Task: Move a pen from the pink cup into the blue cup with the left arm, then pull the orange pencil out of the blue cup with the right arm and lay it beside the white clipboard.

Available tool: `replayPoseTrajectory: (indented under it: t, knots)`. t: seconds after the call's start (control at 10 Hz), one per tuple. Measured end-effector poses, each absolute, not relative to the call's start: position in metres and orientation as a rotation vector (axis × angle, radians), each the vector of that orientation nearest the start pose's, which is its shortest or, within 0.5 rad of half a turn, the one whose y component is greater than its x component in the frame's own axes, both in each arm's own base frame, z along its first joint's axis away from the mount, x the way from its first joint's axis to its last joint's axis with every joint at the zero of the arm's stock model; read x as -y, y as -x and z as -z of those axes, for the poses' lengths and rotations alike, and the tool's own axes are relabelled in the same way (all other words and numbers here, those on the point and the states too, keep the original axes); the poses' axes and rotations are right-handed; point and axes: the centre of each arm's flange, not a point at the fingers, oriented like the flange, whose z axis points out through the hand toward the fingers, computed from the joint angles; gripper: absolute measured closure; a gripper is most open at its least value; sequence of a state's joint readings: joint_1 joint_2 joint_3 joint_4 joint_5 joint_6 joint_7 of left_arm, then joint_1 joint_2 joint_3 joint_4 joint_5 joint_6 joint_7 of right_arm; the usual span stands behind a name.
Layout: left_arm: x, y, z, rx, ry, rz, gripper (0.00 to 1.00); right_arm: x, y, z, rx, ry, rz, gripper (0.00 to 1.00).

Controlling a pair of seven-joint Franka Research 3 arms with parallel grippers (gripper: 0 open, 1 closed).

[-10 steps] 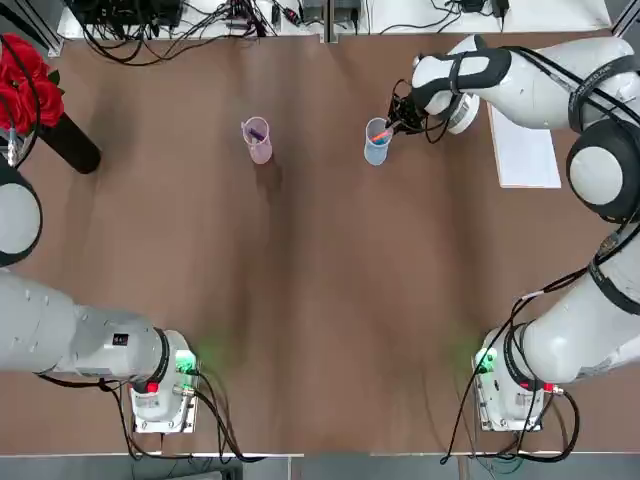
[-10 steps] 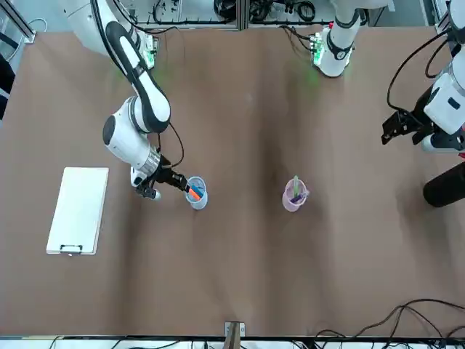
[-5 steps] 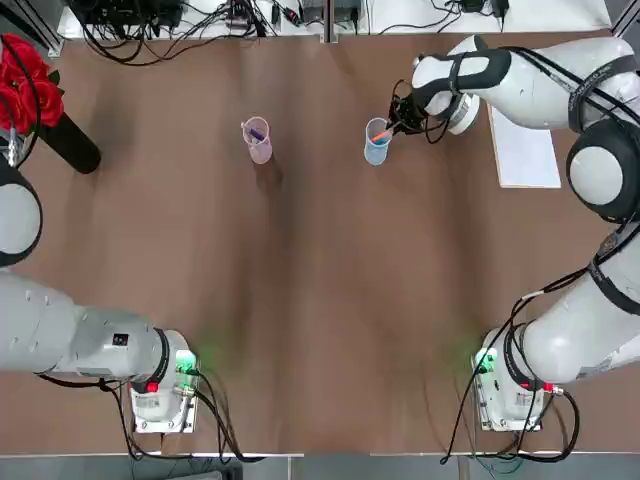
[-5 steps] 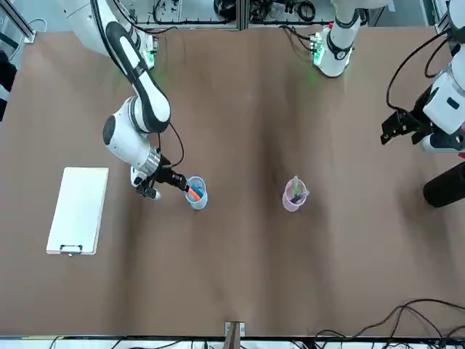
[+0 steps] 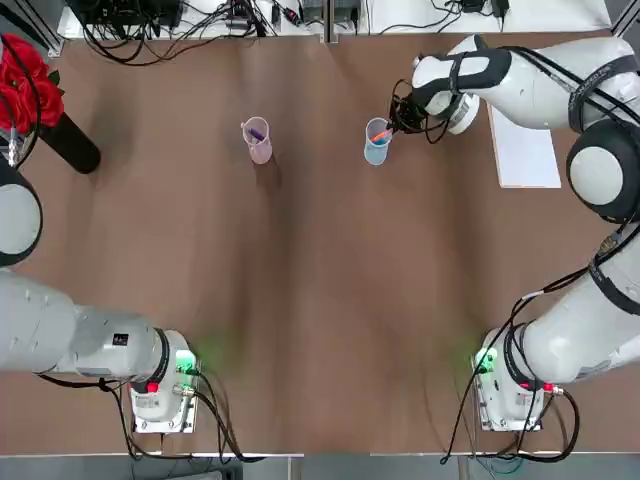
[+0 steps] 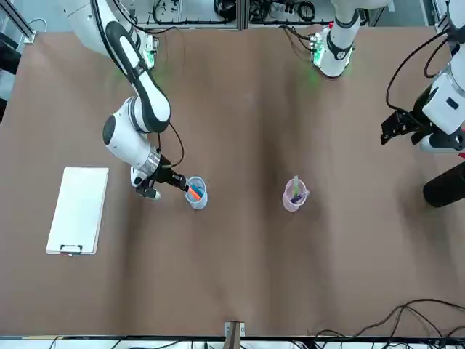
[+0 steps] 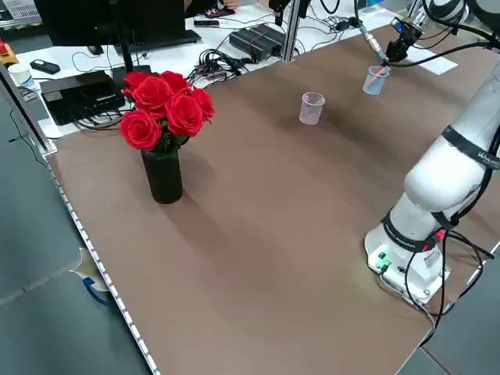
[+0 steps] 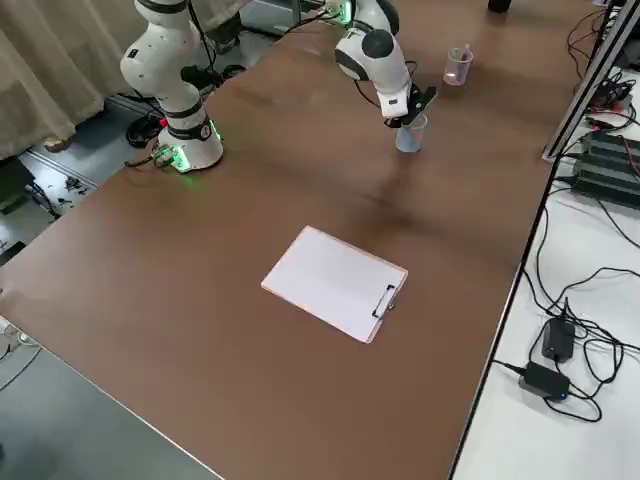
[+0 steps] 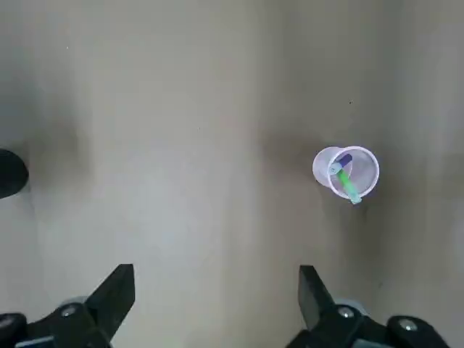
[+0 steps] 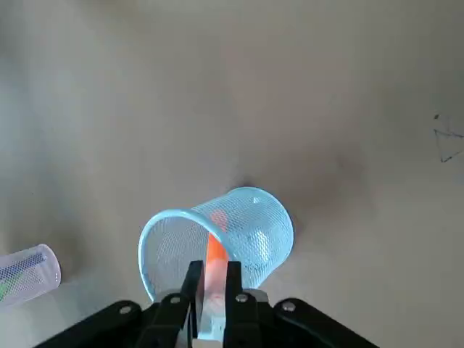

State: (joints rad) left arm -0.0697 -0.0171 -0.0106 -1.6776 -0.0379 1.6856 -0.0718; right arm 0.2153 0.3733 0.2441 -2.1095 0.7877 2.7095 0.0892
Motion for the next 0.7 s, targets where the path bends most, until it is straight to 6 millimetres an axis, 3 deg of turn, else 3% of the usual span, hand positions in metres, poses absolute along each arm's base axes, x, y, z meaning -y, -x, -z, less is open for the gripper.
replayPoseTrajectory:
  t: [0.4,0.7]
  knots:
    - [0.048,-0.556,-0.594,-0.006,3.181,0.036,0.01,-0.240,-0.547,-0.261,-0.443,2.573,0.054,0.84]
    - [0.048,-0.556,-0.594,-0.006,3.181,0.037,0.01,-0.239,-0.560,-0.282,-0.421,2.540,0.014,0.84]
